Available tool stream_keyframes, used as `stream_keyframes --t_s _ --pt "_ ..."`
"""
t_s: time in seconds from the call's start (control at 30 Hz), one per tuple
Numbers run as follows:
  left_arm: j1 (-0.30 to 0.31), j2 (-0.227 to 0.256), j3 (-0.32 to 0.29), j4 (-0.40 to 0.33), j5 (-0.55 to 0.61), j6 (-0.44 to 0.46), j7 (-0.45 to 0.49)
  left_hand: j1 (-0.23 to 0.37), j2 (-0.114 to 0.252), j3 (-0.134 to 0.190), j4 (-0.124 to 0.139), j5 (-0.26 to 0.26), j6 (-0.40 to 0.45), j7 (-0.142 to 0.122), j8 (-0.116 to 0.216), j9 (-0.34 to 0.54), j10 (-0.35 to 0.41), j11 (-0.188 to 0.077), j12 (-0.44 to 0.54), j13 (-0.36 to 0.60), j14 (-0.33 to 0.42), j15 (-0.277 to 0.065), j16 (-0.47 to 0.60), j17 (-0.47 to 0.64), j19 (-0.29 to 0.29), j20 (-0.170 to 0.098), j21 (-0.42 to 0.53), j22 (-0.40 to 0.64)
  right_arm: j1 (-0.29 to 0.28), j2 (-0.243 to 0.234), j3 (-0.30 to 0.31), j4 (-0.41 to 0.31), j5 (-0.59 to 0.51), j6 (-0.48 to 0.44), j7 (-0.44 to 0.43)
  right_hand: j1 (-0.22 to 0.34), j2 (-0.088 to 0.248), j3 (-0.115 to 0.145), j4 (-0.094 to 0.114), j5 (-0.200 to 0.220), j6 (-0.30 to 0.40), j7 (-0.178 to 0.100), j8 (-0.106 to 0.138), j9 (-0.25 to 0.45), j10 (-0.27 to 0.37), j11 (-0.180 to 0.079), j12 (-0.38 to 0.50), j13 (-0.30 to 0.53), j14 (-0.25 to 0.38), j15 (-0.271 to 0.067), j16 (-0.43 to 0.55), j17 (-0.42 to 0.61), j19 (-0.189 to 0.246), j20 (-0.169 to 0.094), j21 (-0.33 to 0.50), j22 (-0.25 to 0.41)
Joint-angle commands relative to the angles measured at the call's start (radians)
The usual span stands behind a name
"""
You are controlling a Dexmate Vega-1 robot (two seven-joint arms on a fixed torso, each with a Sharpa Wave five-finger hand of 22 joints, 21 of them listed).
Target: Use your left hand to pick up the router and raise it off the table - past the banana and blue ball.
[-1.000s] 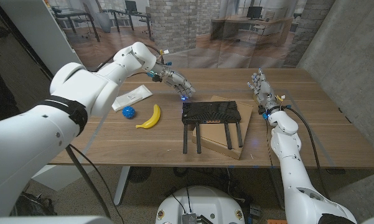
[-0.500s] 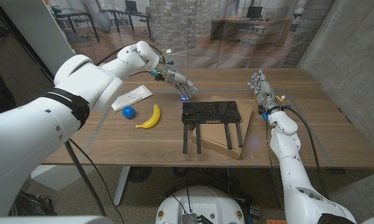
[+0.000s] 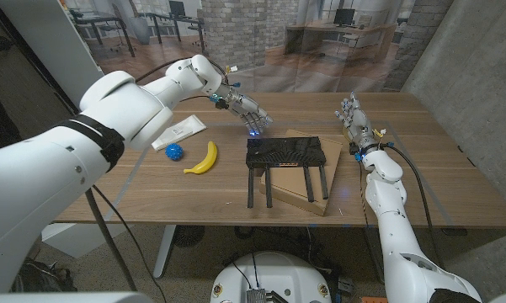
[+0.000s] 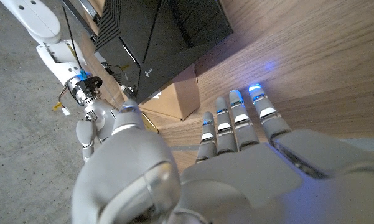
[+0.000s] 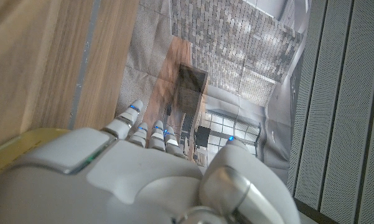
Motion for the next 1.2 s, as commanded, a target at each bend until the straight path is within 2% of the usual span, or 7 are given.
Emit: stream_keyframes --t_s 0.03,0.37,0.6,0.83,1.0,1.2 --pt "0.018 0.023 0.037 -0.075 -0.089 0.065 -0.032 0.016 0.007 -0.002 -0.002 -0.007 0.031 0.067 0.009 0.004 0.025 -0.002 0.009 0.005 0.028 -0.003 0.010 0.003 0.024 -0.001 0.010 0.006 0.002 0.001 0.000 -0.005 -0.003 0.005 -0.006 -0.007 -0.001 -0.006 0.002 0.003 0.002 0.001 0.000 0.003 -0.001 0.002 -0.001 0.002 -0.001 0.003 0.002 0.003 0.005 0.002 0.003 0.005" --pt "0.010 0.014 0.063 -0.075 -0.099 0.071 -0.061 0.019 0.012 -0.010 0.001 -0.012 0.072 0.067 0.012 0.005 0.067 -0.002 0.017 0.006 0.071 -0.007 0.019 0.002 0.067 -0.003 0.024 0.006 0.003 0.006 0.001 0.001 0.000 0.015 -0.006 -0.008 -0.001 -0.008 0.002 0.003 0.000 0.002 -0.001 0.003 -0.002 0.002 -0.002 0.002 -0.001 0.003 0.002 0.003 0.004 0.002 0.003 0.005" --pt "0.009 0.010 0.067 -0.076 -0.102 0.068 -0.103 0.018 0.013 -0.013 0.003 -0.014 0.078 0.069 0.011 0.005 0.071 0.003 0.017 0.006 0.073 -0.009 0.017 0.002 0.073 0.000 0.026 0.006 0.002 0.008 -0.001 -0.005 -0.003 0.016 -0.008 -0.008 0.000 -0.008 0.002 0.004 0.001 0.001 0.000 0.003 -0.001 0.002 -0.001 0.002 -0.001 0.003 0.002 0.003 0.004 0.002 0.003 0.005" --pt "-0.005 -0.001 0.076 -0.043 -0.086 0.057 -0.116 0.016 0.014 -0.016 0.005 -0.015 0.085 0.069 0.010 0.005 0.078 0.006 0.017 0.006 0.082 -0.008 0.019 0.002 0.083 0.004 0.029 0.006 -0.007 0.015 -0.001 -0.017 -0.001 0.022 -0.009 -0.008 0.000 -0.009 0.002 0.005 0.001 0.001 0.000 0.003 -0.001 0.001 -0.001 0.002 0.000 0.004 0.003 0.003 0.005 0.002 0.003 0.005" --pt "-0.006 -0.009 0.084 -0.016 -0.075 0.050 -0.126 0.006 0.014 -0.025 0.012 -0.019 0.104 0.069 0.011 0.005 0.101 0.006 0.022 0.007 0.103 -0.009 0.023 0.002 0.106 0.007 0.037 0.006 -0.016 0.019 0.001 -0.029 0.000 0.020 -0.012 -0.008 0.001 -0.010 0.002 0.005 0.001 0.001 0.000 0.003 -0.001 0.001 -0.001 0.002 0.000 0.003 0.003 0.003 0.005 0.003 0.003 0.005" --pt "0.001 -0.008 0.100 -0.019 -0.059 0.063 -0.128 -0.012 0.015 -0.038 0.023 -0.025 0.132 0.070 0.013 0.005 0.131 0.006 0.026 0.004 0.134 -0.013 0.030 0.002 0.138 0.004 0.047 0.005 -0.023 0.022 0.002 -0.035 -0.001 0.018 -0.014 -0.008 0.001 -0.010 0.002 0.005 0.001 0.000 0.000 0.003 -0.001 0.001 -0.001 0.002 0.000 0.004 0.003 0.003 0.005 0.002 0.003 0.005"
